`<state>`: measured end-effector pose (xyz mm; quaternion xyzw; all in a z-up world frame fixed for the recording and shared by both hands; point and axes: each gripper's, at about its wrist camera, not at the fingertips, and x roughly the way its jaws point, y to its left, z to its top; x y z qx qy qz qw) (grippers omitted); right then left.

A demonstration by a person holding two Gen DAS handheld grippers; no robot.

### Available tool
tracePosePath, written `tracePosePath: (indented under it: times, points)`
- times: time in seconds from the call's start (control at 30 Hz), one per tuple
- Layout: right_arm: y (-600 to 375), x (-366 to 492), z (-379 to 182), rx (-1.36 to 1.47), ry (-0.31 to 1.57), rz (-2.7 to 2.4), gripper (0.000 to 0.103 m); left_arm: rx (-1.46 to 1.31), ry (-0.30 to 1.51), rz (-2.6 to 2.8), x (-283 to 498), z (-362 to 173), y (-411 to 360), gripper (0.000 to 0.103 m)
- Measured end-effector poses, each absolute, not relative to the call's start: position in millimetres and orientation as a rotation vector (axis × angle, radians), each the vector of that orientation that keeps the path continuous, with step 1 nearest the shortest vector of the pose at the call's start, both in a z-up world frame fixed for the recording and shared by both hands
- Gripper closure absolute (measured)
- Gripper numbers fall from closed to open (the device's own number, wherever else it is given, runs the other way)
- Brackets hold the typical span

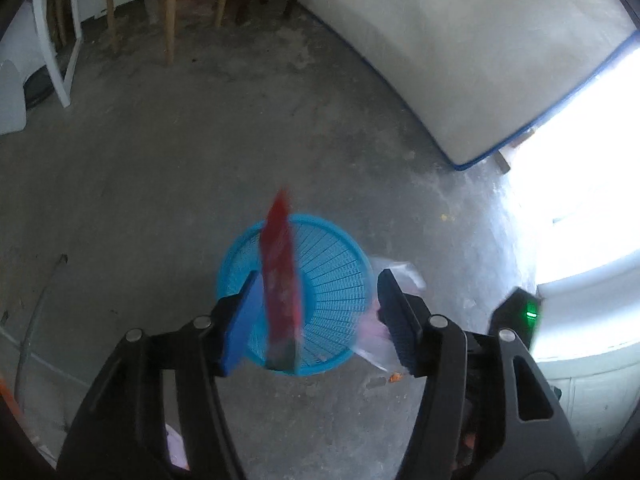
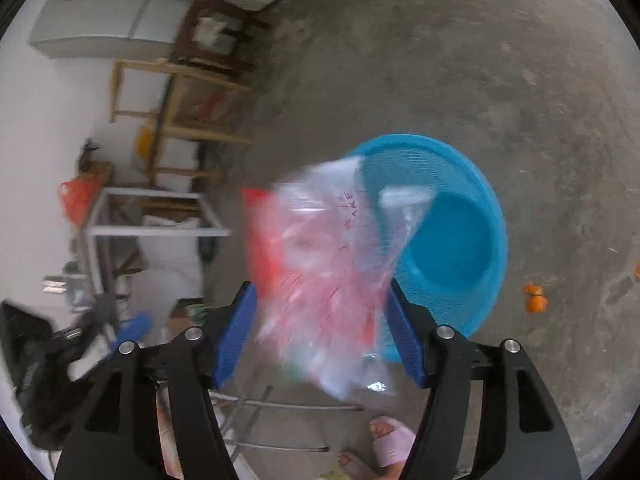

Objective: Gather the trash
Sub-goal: 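Open both grippers to drop the bags into the blue wastebasket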

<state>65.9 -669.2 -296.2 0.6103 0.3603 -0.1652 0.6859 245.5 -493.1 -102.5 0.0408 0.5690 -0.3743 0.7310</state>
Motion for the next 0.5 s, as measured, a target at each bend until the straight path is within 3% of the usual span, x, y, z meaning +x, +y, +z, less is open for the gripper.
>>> tracePosePath:
  times: [0.27, 0.5]
  points:
    - [-675, 50, -311, 1.398, 0.761, -0.378, 0.040, 0.045, 1.237, -0.832, 245, -77, -463, 0.044]
    - [-659, 23, -267, 1.291, 0.717, -0.344, 0.040, 0.009, 1.133, -0.944, 208, -11, -413, 0.039]
